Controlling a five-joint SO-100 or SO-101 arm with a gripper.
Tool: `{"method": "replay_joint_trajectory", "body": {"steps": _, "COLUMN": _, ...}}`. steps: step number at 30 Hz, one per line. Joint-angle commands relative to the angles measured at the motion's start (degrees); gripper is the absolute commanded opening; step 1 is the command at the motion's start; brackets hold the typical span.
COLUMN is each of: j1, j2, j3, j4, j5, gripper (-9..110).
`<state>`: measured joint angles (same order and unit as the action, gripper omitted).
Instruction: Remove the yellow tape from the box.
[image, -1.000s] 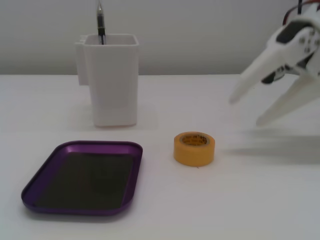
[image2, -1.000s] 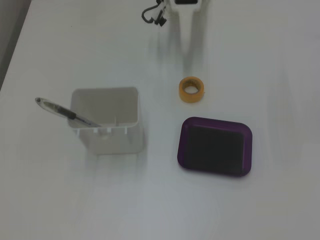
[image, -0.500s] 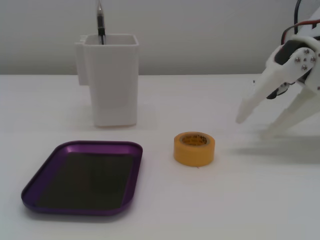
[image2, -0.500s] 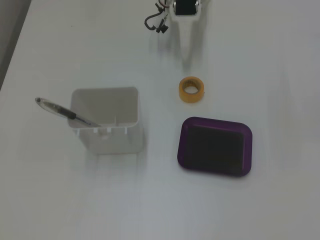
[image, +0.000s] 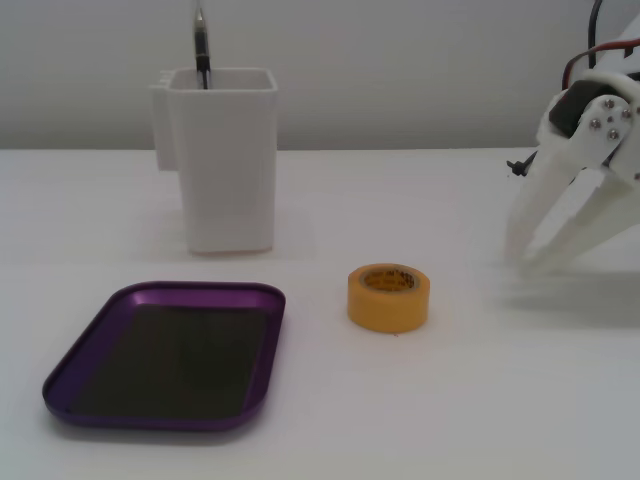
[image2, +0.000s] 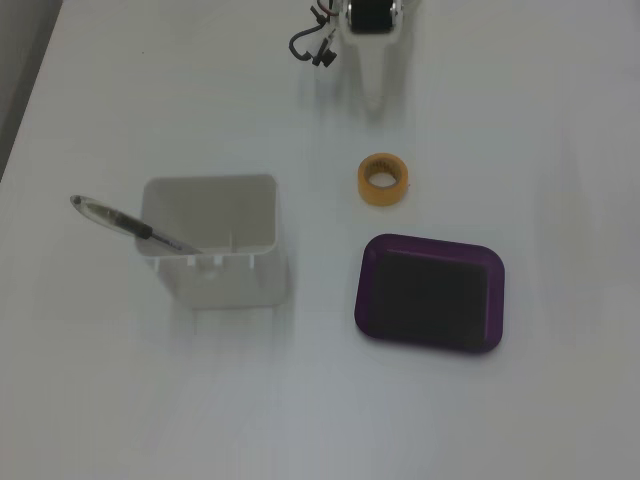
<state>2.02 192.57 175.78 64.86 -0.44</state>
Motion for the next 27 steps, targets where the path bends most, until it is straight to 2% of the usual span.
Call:
{"method": "replay_joint_trajectory", "body": {"steps": 1, "j1": 0.2, "j2": 2.9, "j3": 0.3, "j4": -1.0, "j5": 0.0, "gripper": 0}}
{"method": "replay_joint_trajectory", "body": {"steps": 27, "j1": 0.2, "j2": 2.9, "j3": 0.3, "j4": -1.1, "j5": 0.0, "gripper": 0}}
